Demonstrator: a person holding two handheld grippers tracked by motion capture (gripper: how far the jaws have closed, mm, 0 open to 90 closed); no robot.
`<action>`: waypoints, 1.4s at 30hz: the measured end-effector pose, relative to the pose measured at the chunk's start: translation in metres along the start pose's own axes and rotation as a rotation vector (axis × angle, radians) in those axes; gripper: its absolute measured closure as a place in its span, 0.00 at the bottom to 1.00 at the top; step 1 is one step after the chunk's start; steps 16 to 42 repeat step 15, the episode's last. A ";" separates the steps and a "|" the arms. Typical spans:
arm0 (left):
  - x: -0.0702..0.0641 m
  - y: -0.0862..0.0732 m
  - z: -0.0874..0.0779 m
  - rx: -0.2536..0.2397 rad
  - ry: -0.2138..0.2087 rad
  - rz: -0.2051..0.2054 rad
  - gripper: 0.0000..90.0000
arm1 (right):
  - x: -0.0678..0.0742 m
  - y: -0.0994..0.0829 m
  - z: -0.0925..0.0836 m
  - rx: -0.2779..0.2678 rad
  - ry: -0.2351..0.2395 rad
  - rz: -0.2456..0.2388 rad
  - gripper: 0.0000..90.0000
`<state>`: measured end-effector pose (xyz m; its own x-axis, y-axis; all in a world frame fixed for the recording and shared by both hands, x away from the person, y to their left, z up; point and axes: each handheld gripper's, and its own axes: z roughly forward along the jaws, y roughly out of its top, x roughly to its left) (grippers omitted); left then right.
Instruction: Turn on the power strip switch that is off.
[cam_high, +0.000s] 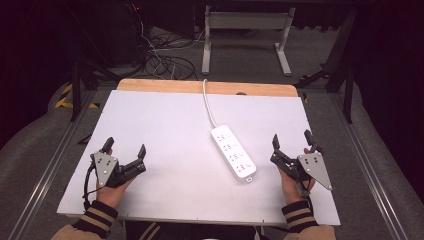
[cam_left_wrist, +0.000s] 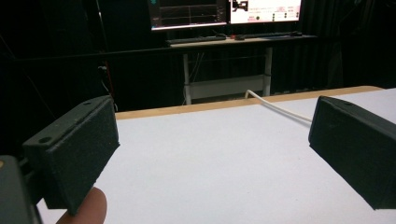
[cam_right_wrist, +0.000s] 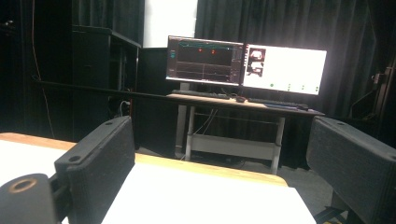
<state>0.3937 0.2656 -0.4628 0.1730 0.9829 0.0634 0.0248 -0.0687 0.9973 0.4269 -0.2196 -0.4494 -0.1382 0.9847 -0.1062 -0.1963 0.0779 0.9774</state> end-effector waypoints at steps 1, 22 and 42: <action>0.000 0.000 0.000 0.000 0.002 0.001 0.02 | 0.000 0.000 0.000 0.000 0.001 0.001 0.09; 0.000 0.000 0.001 0.001 -0.002 0.000 0.02 | 0.000 0.000 0.000 0.003 0.003 0.001 0.09; 0.000 0.000 0.001 0.001 -0.002 0.000 0.02 | 0.000 0.000 0.000 0.003 0.003 0.001 0.09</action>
